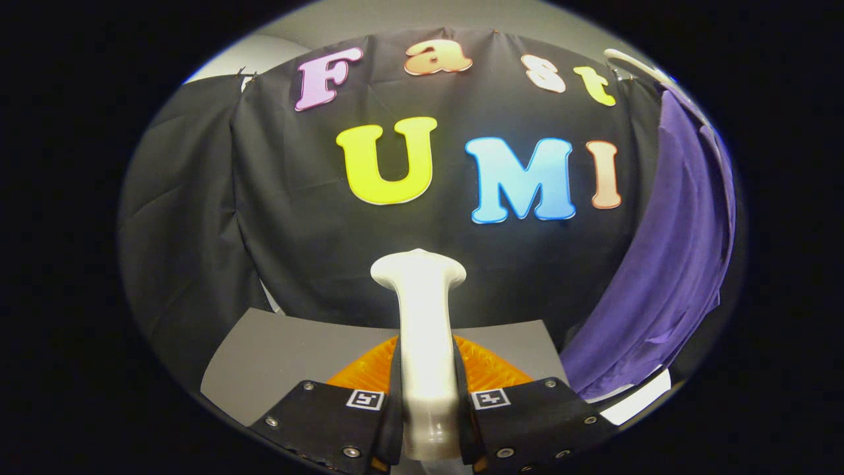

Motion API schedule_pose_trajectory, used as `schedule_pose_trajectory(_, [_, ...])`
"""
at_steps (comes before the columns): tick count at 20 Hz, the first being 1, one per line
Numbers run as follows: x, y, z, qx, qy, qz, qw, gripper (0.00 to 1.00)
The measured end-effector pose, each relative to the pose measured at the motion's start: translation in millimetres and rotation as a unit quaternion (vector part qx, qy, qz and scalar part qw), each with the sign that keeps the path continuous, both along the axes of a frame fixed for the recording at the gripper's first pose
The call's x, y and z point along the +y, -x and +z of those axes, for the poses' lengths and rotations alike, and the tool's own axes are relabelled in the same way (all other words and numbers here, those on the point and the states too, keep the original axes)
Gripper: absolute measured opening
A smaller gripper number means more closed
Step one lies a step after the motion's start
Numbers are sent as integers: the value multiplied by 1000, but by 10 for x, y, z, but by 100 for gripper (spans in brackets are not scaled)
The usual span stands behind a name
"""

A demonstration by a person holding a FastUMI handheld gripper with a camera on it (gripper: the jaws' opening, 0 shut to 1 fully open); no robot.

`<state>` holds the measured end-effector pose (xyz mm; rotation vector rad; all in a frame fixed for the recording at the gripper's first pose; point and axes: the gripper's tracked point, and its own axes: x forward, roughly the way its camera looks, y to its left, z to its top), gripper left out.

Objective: Iron the clothes twice with a garment steamer, once on the left side and once on the right side.

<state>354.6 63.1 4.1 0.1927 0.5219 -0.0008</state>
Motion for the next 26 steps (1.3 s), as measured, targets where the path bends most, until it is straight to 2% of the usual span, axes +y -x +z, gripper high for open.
schedule_pose_trajectory(9, [-417, 939, 443, -103, 18, -5, 994, 34])
schedule_pose_trajectory(20, [-765, 2098, 531, -193, 33, -3, 981, 33])
schedule_pose_trajectory(26, [-1040, 2302, 810, -238, 35, -30, 970, 33])
